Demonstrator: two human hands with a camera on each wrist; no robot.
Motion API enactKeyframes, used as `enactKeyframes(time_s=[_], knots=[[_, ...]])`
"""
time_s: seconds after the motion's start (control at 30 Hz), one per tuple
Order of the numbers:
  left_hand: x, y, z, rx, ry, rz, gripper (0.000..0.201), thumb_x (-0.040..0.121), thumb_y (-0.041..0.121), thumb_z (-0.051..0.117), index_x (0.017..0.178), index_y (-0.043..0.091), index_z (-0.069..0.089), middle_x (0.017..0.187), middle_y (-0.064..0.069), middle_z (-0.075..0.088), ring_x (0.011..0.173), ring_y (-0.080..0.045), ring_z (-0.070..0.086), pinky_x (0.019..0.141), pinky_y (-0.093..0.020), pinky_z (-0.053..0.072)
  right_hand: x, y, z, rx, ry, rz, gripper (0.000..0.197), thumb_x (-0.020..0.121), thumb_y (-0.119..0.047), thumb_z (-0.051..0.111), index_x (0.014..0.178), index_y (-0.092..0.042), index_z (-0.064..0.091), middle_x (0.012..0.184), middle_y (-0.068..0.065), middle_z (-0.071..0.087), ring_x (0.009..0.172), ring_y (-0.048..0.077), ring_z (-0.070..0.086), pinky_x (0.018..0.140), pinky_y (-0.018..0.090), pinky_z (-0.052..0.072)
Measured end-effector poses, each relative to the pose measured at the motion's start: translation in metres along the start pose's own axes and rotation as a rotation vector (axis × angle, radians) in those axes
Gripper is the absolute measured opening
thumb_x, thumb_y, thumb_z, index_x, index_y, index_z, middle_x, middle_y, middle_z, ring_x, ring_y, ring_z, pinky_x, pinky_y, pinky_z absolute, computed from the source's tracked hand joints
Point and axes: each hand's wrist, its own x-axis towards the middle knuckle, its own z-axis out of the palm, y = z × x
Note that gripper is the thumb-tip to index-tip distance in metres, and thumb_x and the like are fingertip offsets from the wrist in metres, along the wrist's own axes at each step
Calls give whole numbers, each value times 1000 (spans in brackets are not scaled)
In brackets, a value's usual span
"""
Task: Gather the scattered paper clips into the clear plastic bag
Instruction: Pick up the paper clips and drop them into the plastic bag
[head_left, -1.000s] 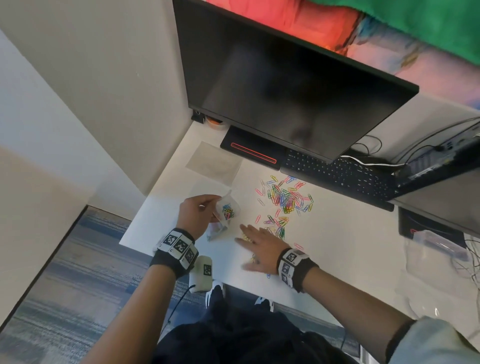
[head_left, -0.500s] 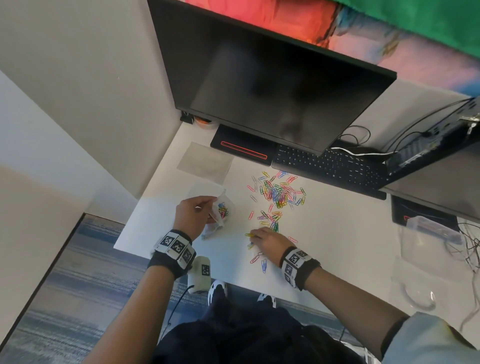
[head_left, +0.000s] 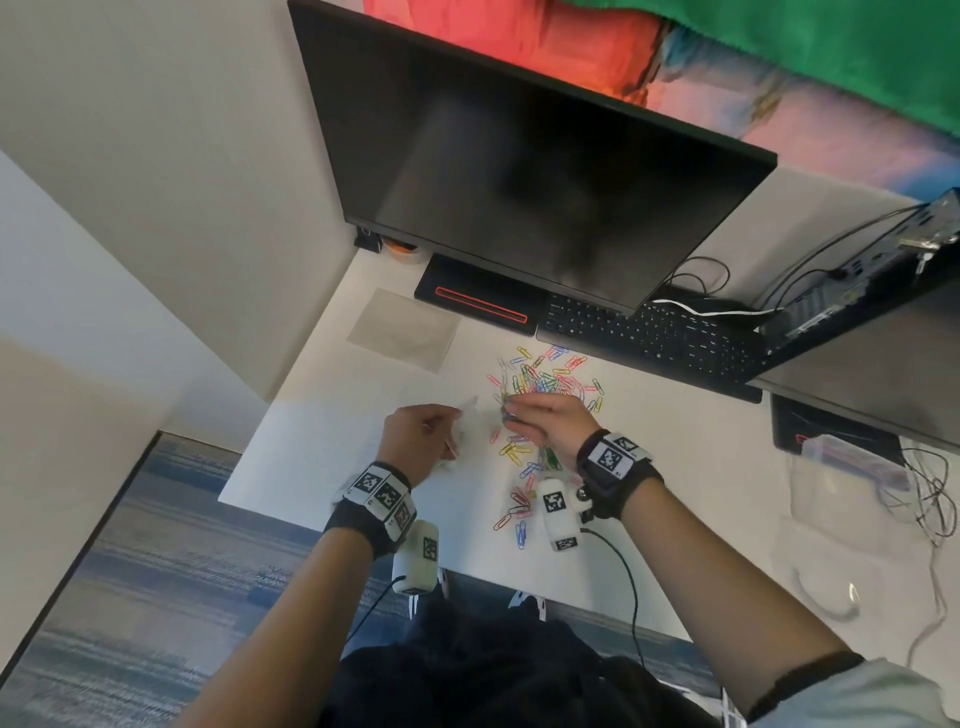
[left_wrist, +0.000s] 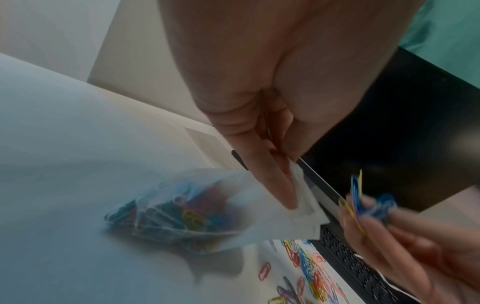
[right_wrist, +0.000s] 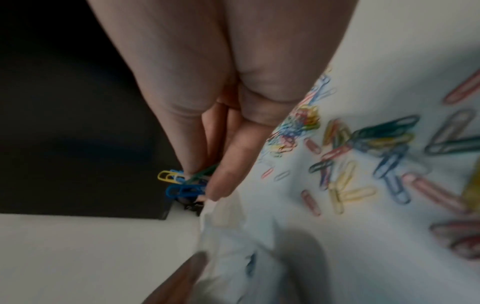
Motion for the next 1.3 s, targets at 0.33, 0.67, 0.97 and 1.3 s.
enactKeyframes(time_s=[0.33, 0.67, 0.97, 1.3], knots=[[-5, 4, 7, 31, -62, 36, 23, 95, 6, 56, 96, 15, 77, 78, -18, 75, 70, -30, 76, 69, -48, 64, 3, 16, 52, -845, 130, -164, 22, 80, -5, 64, 93, -14, 78, 88, 3, 75, 66, 3, 59, 60, 6, 43], [-6, 6, 8, 19, -66, 38, 17, 95, 8, 60, 100, 12, 76, 82, -16, 76, 72, -29, 76, 70, -47, 64, -3, 20, 54, -981, 90, -236, 24, 83, 2, 58, 89, -11, 78, 86, 4, 75, 61, -6, 54, 57, -1, 40], [-3, 5, -4, 14, -42, 41, 16, 95, 10, 61, 99, 15, 76, 85, -10, 75, 62, -15, 73, 68, -40, 64, -35, 31, -1, -566, 204, 35, 59, 66, -23, 87, 117, -23, 56, 98, 6, 60, 78, 20, 65, 56, 31, 60], [-2, 12, -12, 44, -64, 22, 18, 96, 11, 60, 92, 23, 73, 84, -7, 74, 74, -26, 76, 72, -47, 64, -30, 121, 1, -764, 382, 232, 146, 46, -25, 95, 149, -38, -9, 148, 14, 13, 126, 31, 48, 99, 39, 49]])
